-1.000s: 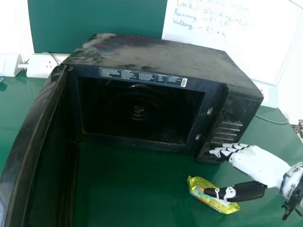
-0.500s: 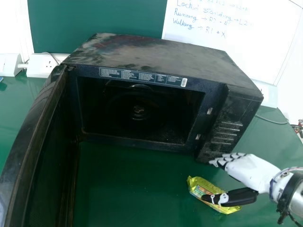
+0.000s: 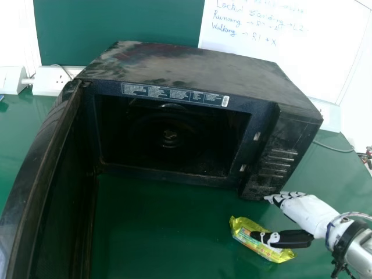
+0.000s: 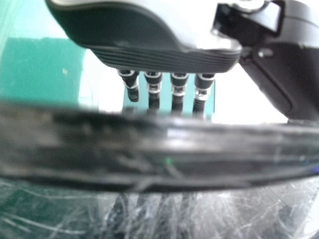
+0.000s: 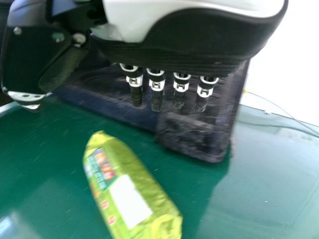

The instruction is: Put biscuit inside oven

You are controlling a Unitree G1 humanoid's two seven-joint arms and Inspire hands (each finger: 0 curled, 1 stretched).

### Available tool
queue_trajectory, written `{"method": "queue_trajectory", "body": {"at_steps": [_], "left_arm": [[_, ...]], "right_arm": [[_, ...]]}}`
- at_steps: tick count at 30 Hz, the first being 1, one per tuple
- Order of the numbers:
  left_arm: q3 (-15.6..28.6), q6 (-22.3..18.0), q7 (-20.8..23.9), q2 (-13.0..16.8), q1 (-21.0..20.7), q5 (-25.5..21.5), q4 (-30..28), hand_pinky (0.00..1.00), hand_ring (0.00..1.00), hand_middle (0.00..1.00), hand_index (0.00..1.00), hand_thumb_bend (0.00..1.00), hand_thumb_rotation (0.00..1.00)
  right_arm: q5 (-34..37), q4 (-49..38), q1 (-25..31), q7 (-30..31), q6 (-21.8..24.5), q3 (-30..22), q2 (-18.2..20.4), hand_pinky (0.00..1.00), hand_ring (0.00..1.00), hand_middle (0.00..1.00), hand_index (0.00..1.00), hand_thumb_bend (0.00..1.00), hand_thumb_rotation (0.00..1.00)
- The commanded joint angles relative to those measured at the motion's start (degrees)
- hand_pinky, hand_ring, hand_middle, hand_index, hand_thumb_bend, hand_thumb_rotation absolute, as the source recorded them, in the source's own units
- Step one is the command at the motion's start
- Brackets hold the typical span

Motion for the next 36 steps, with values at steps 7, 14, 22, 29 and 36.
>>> {"method": "queue_trajectory", "body": {"at_steps": [7,14,22,29,36], "left_arm": [[1.59,-0.07,0.21,0.06,2.18,-0.74,-0.34,0.7,0.81,0.86,0.87,0.96,0.95],[2.62,0.51,-0.63,1.24,2.11,-2.67,-0.3,0.86,0.81,0.89,0.91,0.94,0.95],[3.01,0.69,-0.78,1.39,1.74,-2.38,-0.28,0.96,0.84,0.9,0.92,0.92,0.89],[2.99,0.44,-0.93,1.26,1.22,-2.09,-0.05,0.95,0.85,0.91,0.92,0.92,0.87],[2.97,1.08,-0.35,1.16,1.61,-1.4,-0.84,0.93,0.82,0.91,0.91,0.91,0.84]], "right_arm": [[-1.31,2.38,0.69,-0.64,1.54,2.19,0.49,1.0,1.0,0.99,1.0,0.89,1.0],[-2.09,1.97,0.27,1.79,5.57,4.14,-0.6,1.0,1.0,1.0,1.0,0.89,0.99],[-2.4,-2.72,2.15,4.92,7.89,3.1,-1.51,1.0,1.0,1.0,1.0,0.9,1.0],[-2.53,-4.05,1.4,7.79,9.51,5.06,-2.16,1.0,1.0,1.0,1.0,0.89,1.0],[-2.74,-4.58,1.97,7.43,9.19,5.78,-1.67,1.0,1.0,1.0,1.0,0.9,1.0]]}}
